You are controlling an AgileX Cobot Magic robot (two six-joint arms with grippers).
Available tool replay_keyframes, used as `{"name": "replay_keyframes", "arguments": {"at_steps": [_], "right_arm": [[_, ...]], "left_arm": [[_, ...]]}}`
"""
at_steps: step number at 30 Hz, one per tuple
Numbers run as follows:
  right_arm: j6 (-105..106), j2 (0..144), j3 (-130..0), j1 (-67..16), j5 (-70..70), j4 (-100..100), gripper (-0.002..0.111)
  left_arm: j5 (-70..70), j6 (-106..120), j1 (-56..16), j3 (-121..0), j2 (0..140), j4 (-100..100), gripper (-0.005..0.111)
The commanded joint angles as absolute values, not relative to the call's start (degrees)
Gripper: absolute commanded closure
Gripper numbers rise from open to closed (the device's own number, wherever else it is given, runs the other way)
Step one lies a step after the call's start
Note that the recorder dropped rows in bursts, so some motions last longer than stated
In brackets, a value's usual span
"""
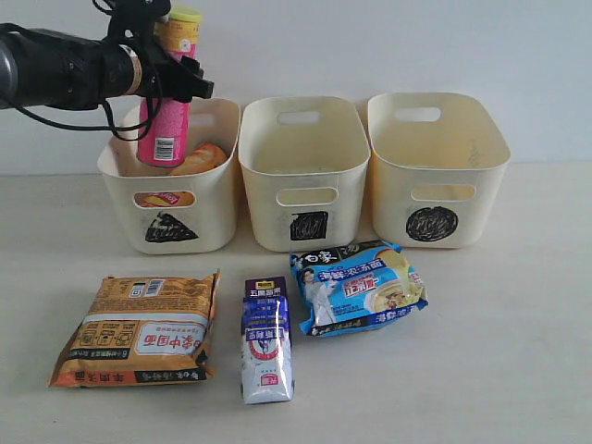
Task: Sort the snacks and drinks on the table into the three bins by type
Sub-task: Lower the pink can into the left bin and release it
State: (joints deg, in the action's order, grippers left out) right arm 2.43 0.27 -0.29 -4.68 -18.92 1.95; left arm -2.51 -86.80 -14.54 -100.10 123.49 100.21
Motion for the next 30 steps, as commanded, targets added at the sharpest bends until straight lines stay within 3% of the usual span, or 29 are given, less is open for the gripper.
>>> {"name": "replay_keyframes", "arguments": {"at_steps": [1, 5, 9, 30], "right_arm": [[2.5, 0.0, 0.0, -4.6, -18.4, 1.8, 0.109], [2.5, 0.0, 0.0, -4.6, -18.4, 1.8, 0.109], [2.5, 0.0, 0.0, -4.6, -18.4, 1.8, 0.109], [2.5, 0.0, 0.0, -4.6, -18.4, 1.8, 0.109]], "left_arm": [[-3.1, -87.3, -14.4, -100.6, 123.3, 99.9, 0.034], [-3.0, -87.4, -14.4, -100.6, 123.3, 99.9, 0.019], [-2.9, -88.1, -14.4, -100.6, 123.1, 99.9, 0.011], [2.0, -90.4, -14.4, -100.6, 112.3, 99.9, 0.015]]}}
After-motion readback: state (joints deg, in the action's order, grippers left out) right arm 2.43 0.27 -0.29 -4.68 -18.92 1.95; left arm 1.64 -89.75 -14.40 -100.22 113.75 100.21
